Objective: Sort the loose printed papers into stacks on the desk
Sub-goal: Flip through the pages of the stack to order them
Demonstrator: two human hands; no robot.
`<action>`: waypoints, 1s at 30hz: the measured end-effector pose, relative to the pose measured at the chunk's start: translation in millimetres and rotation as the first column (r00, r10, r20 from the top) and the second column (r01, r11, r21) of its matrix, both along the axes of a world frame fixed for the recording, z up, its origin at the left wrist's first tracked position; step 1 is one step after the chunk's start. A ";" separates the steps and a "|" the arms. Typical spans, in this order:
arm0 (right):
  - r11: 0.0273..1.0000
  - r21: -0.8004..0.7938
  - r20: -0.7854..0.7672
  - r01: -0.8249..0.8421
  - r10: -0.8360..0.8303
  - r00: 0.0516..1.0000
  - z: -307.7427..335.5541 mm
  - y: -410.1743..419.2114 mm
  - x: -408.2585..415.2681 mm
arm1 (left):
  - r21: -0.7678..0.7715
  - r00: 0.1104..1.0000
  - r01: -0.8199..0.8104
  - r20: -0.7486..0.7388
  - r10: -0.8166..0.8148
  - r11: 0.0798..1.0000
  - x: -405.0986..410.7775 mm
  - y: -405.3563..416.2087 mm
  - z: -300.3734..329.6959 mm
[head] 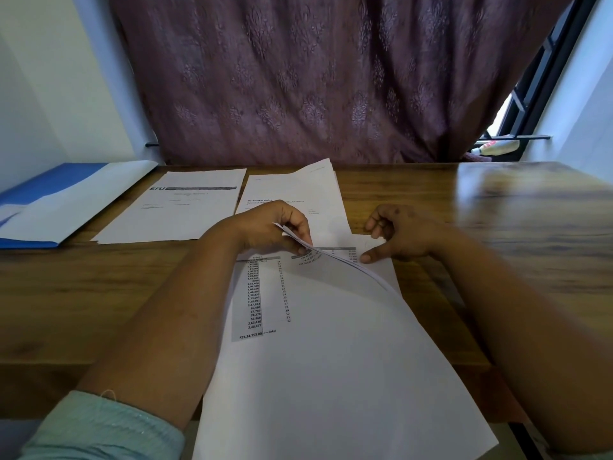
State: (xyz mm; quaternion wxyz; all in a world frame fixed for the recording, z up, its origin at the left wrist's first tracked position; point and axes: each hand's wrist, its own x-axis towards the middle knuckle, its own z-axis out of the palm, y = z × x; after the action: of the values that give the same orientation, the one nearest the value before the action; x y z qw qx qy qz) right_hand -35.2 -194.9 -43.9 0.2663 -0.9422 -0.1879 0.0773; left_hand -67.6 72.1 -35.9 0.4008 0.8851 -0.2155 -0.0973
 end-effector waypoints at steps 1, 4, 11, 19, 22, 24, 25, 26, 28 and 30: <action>1.000 -0.013 0.007 0.000 0.000 1.000 0.5 0.3 -0.6 | -0.004 1.000 0.000 -0.002 0.000 1.000 -0.1 0.0 0.1; 0.998 -0.054 0.042 -0.009 0.011 0.999 2.3 1.7 -2.5 | -0.007 1.000 0.004 -0.005 -0.004 1.000 -0.2 0.2 0.2; 0.996 -0.086 0.063 -0.028 0.033 0.997 4.9 4.7 -5.4 | -0.013 1.000 0.000 -0.011 -0.001 1.000 -0.8 0.9 -0.7; 0.995 -0.046 -0.025 -0.091 0.090 0.996 5.1 5.5 -8.2 | -0.017 1.000 -0.003 -0.015 0.003 1.000 -1.1 1.1 -1.2; 0.992 -0.047 -0.032 -0.118 0.117 0.993 4.5 4.5 -8.6 | -0.023 1.000 -0.007 -0.010 0.007 1.000 -1.2 0.7 -1.4; 0.990 -0.074 0.003 -0.118 0.119 0.993 3.8 2.2 -7.6 | -0.021 1.000 -0.004 -0.010 0.004 1.000 -1.2 0.8 -1.1; 0.990 -0.098 0.034 -0.104 0.108 0.994 3.7 0.9 -7.2 | -0.012 1.000 -0.001 -0.007 0.001 1.000 -1.1 0.9 -0.7; 0.990 -0.116 0.061 -0.083 0.091 0.994 3.5 -0.4 -6.4 | -0.007 1.000 0.002 -0.006 -0.002 1.000 -1.1 0.9 -0.4; 0.991 -0.122 0.073 -0.059 0.068 0.995 2.7 -2.5 -5.5 | -0.008 1.000 0.001 -0.008 -0.001 1.000 -1.1 0.8 -0.3; 0.991 -0.120 0.064 -0.052 0.060 0.996 1.4 -3.1 -5.0 | -0.010 1.000 0.000 -0.011 0.000 1.000 -0.8 0.8 -0.5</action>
State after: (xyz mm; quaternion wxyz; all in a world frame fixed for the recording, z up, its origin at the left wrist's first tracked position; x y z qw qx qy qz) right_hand -40.1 -198.0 -42.5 0.2011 -0.9529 -0.2180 0.0640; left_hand -68.4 72.9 -36.4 0.4063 0.8826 -0.2137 -0.1010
